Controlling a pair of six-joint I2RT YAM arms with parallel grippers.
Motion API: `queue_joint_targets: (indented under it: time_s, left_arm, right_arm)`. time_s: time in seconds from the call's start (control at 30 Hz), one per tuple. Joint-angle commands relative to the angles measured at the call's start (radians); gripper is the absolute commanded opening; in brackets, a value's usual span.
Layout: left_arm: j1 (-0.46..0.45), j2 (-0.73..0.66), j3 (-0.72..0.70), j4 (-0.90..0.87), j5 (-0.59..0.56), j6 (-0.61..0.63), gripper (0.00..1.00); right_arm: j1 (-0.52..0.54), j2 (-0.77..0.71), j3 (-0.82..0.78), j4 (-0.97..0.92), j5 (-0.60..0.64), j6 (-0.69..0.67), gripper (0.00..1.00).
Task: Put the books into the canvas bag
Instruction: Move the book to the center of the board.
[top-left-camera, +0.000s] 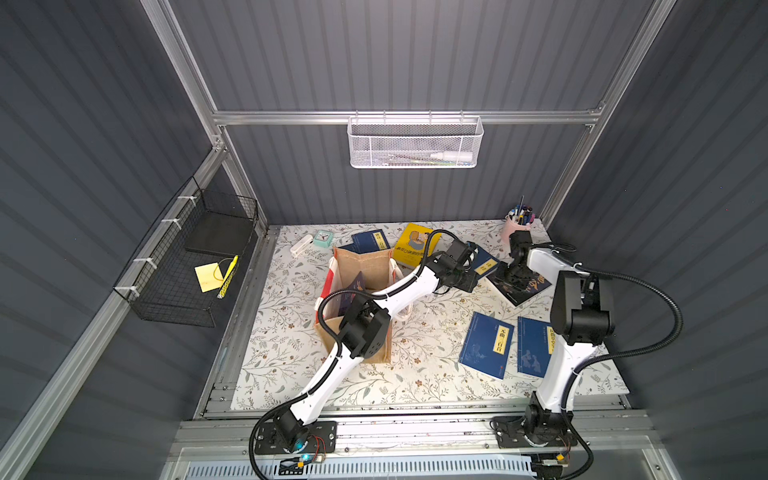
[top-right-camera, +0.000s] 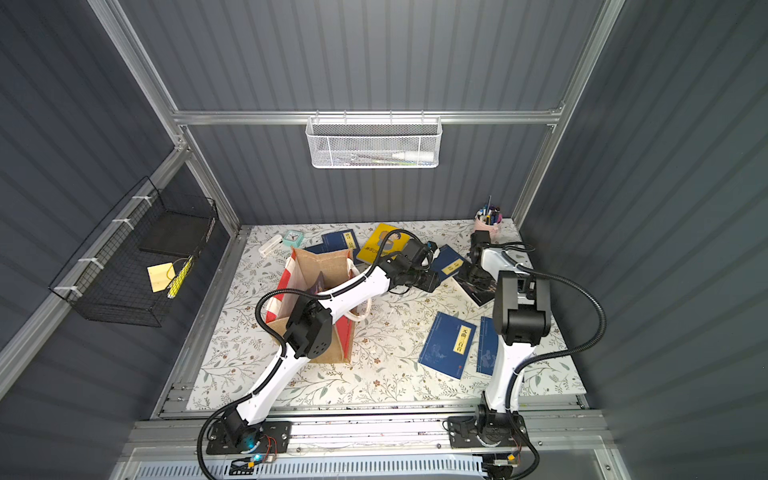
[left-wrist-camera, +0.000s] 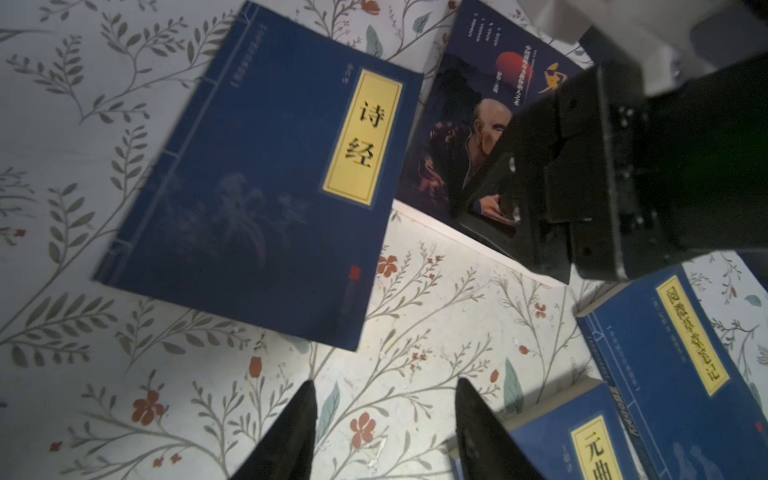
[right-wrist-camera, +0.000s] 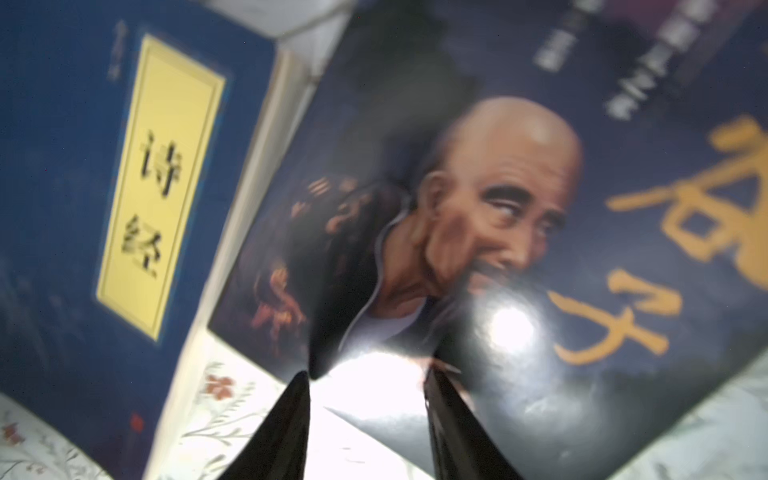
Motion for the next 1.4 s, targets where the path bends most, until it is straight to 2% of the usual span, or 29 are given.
queue_joint_targets:
  time_s: [0.0, 0.3, 0.67, 0.77, 0.9, 1.1, 1.23, 1.37]
  left_arm:
    - [0.014, -0.057, -0.046, 0.005, 0.007, -0.005, 0.54]
    - [0.053, -0.127, -0.160, 0.010, -0.008, -0.015, 0.56]
    - [0.093, -0.285, -0.374, 0.106, -0.033, -0.058, 0.58]
    - [0.096, -0.306, -0.394, 0.110, -0.040, -0.046, 0.58]
    - [0.096, -0.294, -0.373, 0.079, -0.016, -0.030, 0.59]
    - [0.096, -0.233, -0.307, -0.001, 0.050, -0.010, 0.61]
    - [0.093, -0.193, -0.297, -0.022, 0.094, -0.001, 0.61]
    - [0.087, -0.138, -0.279, -0.026, 0.128, 0.007, 0.65]
  right_arm:
    - [0.055, 0.074, -0.017, -0.074, -0.092, -0.016, 0.46]
    - [0.197, 0.002, -0.062, -0.105, -0.105, -0.027, 0.42]
    - [0.341, -0.168, -0.327, -0.026, -0.174, 0.065, 0.39]
    - [0.371, -0.218, -0.373, -0.025, -0.170, 0.087, 0.40]
    - [0.366, -0.299, -0.378, -0.042, -0.169, 0.103, 0.48]
    - [0.280, -0.413, -0.396, -0.063, -0.178, 0.164, 0.71]
    - [0.204, -0.485, -0.487, -0.050, -0.211, 0.198, 0.72]
    - [0.124, -0.528, -0.607, 0.013, -0.266, 0.228, 0.78]
